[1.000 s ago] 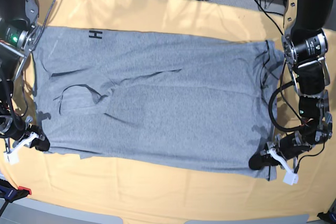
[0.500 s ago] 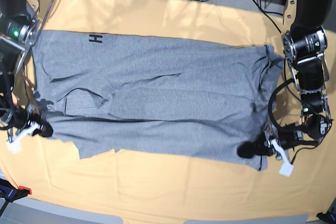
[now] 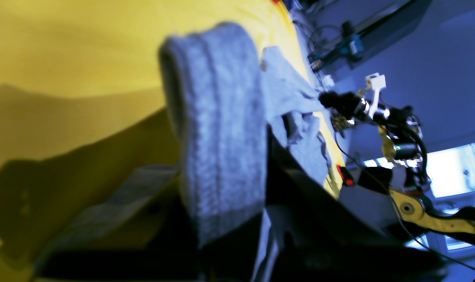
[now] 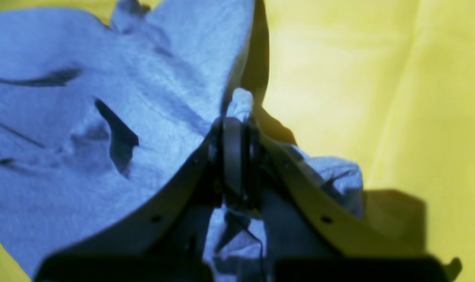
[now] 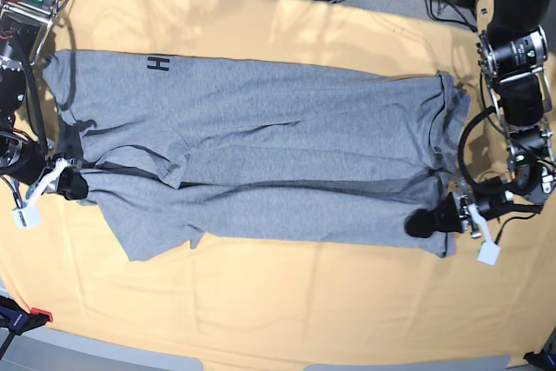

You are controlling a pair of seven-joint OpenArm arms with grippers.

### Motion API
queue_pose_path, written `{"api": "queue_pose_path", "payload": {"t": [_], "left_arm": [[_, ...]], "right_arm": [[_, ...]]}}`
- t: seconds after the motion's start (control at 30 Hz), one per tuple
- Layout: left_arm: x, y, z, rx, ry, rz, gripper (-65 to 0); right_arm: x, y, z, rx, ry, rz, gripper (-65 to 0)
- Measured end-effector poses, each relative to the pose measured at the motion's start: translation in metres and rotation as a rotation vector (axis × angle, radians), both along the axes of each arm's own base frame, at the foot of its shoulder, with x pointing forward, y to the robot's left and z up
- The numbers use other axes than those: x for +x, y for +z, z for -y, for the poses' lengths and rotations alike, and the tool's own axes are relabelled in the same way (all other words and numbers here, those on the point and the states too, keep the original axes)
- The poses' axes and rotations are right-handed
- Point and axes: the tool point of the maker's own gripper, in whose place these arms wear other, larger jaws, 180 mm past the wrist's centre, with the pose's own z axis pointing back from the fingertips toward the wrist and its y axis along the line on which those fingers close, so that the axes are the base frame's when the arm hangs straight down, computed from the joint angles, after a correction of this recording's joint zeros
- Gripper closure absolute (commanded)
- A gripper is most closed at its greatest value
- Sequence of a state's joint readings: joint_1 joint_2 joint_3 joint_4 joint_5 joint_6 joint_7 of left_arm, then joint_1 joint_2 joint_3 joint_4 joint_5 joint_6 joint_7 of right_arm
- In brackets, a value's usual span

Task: Layout the t-shirt on the table in an organized manner, then fold the t-shirt properly
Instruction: 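Lift the hem with both grippers and fold it toward the collar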

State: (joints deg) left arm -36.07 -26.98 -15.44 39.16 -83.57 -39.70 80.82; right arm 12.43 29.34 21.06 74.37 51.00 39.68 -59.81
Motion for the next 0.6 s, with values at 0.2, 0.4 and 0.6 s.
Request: {"api": "queue_pose_path", "payload": {"t": [0.2, 0.4, 0.6], "left_arm": [[-0.003, 0.004, -0.023, 0.042, 0.028, 0.0, 0.0], [-0.004, 0.005, -0.03, 0.054, 0.037, -0.001, 0.0], [-0.004, 0.004, -0.029, 0.053, 0.035, -0.002, 0.0]], "right_arm": [[0.002, 0.004, 0.008, -0.038, -0.006, 0.003, 0.0], [0.0, 0.001, 0.008, -0.04, -0.003, -0.01, 0.0], [-0.009, -0.004, 0.008, -0.043, 0.019, -0.07, 0.0]]}}
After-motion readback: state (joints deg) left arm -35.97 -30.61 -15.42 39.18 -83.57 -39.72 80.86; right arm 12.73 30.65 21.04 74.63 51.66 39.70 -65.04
